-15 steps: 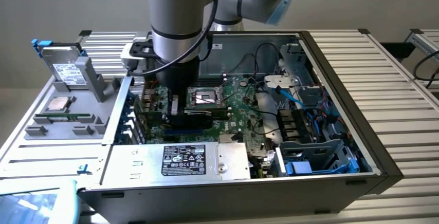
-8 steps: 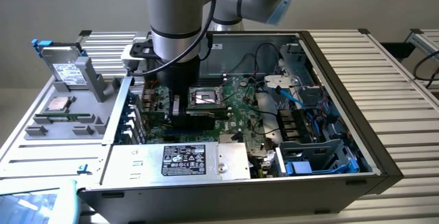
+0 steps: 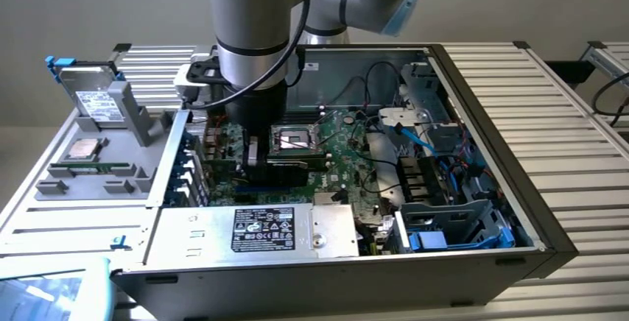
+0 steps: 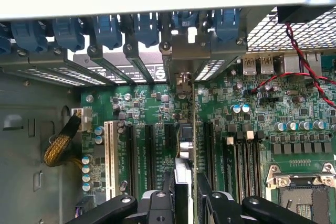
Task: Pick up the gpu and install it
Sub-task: 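Press down on the gpu until it lock into place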
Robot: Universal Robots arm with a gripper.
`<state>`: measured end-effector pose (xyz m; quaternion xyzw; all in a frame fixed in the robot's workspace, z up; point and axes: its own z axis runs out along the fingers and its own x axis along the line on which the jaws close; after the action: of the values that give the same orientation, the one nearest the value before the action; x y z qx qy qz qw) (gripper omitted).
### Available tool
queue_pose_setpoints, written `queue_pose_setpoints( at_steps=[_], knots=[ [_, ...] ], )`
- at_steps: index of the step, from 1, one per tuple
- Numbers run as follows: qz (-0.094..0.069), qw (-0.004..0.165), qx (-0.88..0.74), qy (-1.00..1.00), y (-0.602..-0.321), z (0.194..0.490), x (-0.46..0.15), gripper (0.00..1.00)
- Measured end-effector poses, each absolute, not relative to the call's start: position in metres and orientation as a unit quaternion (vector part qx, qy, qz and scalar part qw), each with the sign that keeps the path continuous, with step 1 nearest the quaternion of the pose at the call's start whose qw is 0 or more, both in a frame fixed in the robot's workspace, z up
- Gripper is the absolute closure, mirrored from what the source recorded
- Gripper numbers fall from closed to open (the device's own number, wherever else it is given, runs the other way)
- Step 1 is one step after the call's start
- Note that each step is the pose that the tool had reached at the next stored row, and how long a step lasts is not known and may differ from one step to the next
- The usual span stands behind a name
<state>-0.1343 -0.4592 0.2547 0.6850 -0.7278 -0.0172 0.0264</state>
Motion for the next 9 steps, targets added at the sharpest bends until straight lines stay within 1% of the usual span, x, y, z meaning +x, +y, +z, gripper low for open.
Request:
queue_pose_setpoints(
  at_steps=[9],
  knots=[
    [-0.017,0.026,0.685,-0.728,-0.4592,0.2547,-0.1343,0.72]
  ],
)
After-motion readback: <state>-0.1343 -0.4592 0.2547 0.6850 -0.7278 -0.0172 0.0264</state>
